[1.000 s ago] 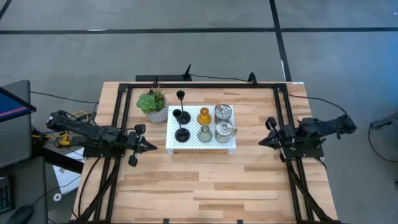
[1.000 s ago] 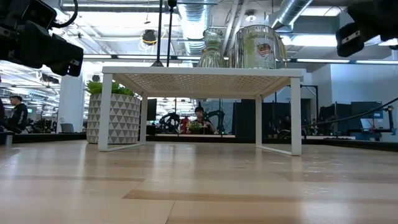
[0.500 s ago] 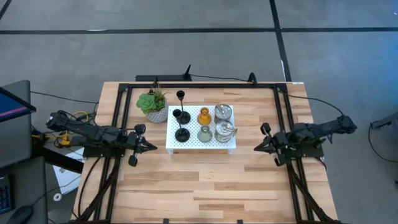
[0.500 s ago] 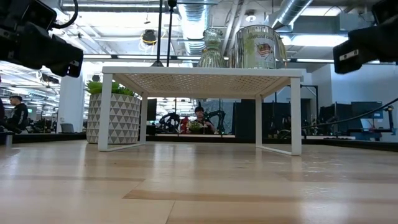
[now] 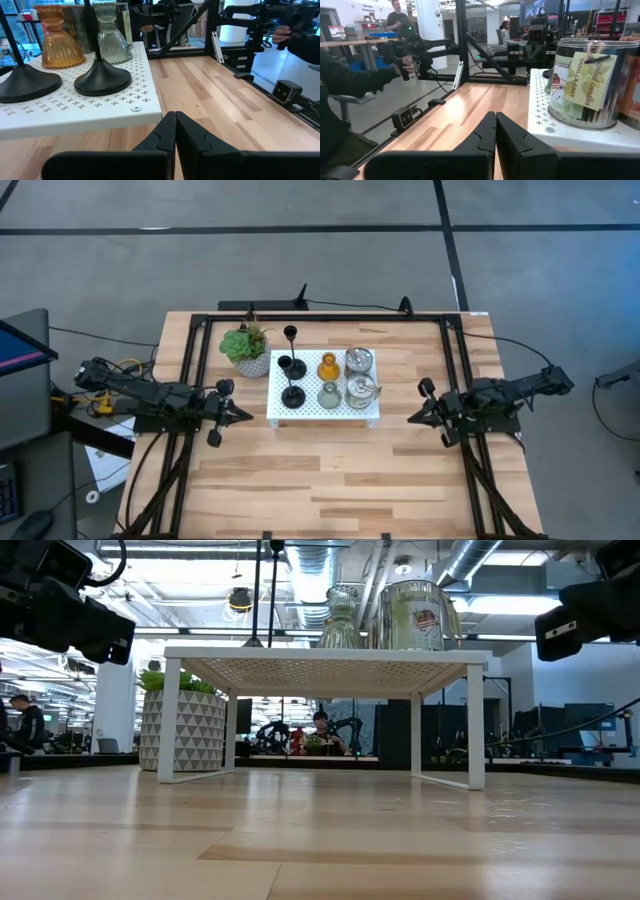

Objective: Pick & Place candle stick holders
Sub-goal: Return to Home Position

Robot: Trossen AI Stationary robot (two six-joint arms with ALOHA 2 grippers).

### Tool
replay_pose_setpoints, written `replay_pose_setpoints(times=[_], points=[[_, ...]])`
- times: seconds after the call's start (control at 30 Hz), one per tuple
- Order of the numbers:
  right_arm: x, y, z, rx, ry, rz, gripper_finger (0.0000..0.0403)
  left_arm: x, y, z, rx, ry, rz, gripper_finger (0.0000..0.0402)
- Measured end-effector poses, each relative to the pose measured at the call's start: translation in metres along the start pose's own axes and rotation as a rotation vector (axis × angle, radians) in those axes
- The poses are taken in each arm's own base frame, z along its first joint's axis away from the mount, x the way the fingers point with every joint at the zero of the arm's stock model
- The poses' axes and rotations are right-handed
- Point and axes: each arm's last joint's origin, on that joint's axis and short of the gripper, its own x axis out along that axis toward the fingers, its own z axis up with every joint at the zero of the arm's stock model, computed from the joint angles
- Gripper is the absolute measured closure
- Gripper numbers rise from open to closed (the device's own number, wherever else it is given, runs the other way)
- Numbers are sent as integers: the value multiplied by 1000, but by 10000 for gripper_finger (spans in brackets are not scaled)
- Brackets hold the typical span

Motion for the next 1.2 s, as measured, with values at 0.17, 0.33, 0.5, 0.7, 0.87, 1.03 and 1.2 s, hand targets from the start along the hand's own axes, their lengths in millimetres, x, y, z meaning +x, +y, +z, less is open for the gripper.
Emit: replay_pose_setpoints(times=[0.17,0.33,0.5,0.7,0.87,1.03,1.2], points=[[0,0,0,29,1,0,403,0,0,0,0,-2,1,394],[0,0,0,29,1,-1,403,0,0,1,-1,-7,2,394],[0,0,0,29,2,-2,403,0,0,1,-1,-7,2,394],[0,0,0,29,3,-3,403,0,0,1,-1,-7,2,394],[0,0,0,29,3,-3,403,0,0,1,-1,-8,2,394],[0,0,0,29,3,-3,403,0,0,1,-2,-8,2,394],[0,0,0,29,3,-3,403,0,0,1,-2,-8,2,394]])
